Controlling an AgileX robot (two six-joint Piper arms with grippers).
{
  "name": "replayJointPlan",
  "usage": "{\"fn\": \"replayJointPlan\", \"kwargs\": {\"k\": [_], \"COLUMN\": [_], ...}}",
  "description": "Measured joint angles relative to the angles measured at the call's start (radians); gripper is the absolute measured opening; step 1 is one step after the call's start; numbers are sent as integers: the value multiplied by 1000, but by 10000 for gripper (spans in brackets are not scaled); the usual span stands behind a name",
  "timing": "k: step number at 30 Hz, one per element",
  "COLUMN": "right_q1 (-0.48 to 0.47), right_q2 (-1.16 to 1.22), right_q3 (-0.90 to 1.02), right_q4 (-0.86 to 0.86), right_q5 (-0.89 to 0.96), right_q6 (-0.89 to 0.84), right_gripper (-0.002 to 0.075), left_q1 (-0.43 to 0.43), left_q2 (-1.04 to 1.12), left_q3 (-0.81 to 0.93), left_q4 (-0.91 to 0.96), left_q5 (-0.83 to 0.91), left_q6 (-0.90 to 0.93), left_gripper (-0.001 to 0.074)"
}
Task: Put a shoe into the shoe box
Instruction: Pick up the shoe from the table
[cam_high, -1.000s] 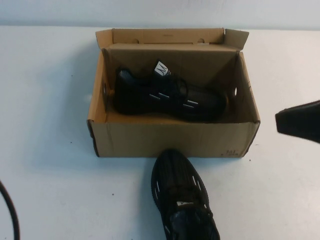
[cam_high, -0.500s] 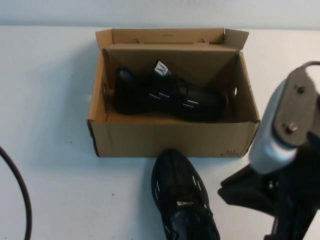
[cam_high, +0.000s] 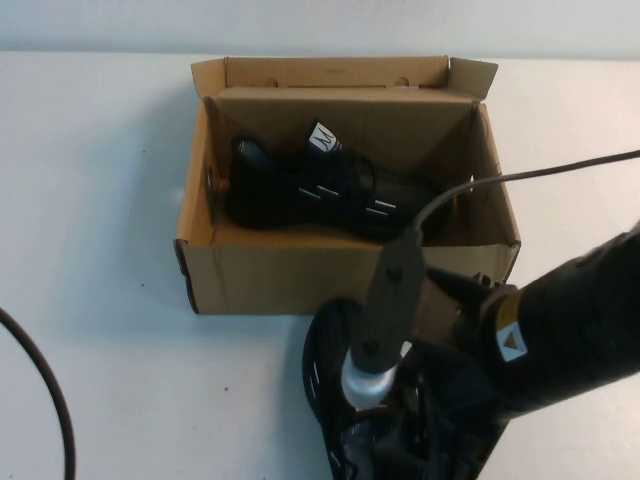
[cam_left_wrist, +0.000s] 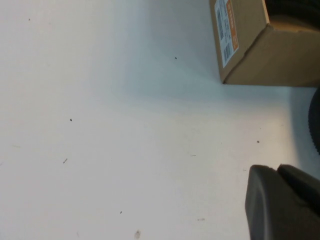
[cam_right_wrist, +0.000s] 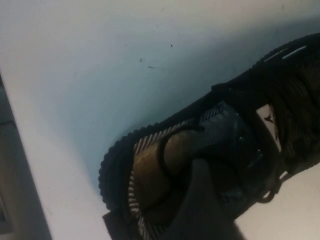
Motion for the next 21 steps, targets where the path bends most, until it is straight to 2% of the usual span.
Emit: {"fn": "replayJointPlan", "kwargs": {"k": [11, 21], "right_q1": [8, 8], "right_q2": [153, 247], "right_q3": [0, 0], "right_q4": [-22, -147], "right_q5": [-83, -177], "right_q6": [-70, -78], "right_gripper": [449, 437], "left_q1": [0, 0], "left_q2": [0, 0], "left_q3": [0, 0], "left_q4": [0, 0], "left_q5": [8, 17], "left_q6": [15, 19], "left_gripper": [-3, -3]}}
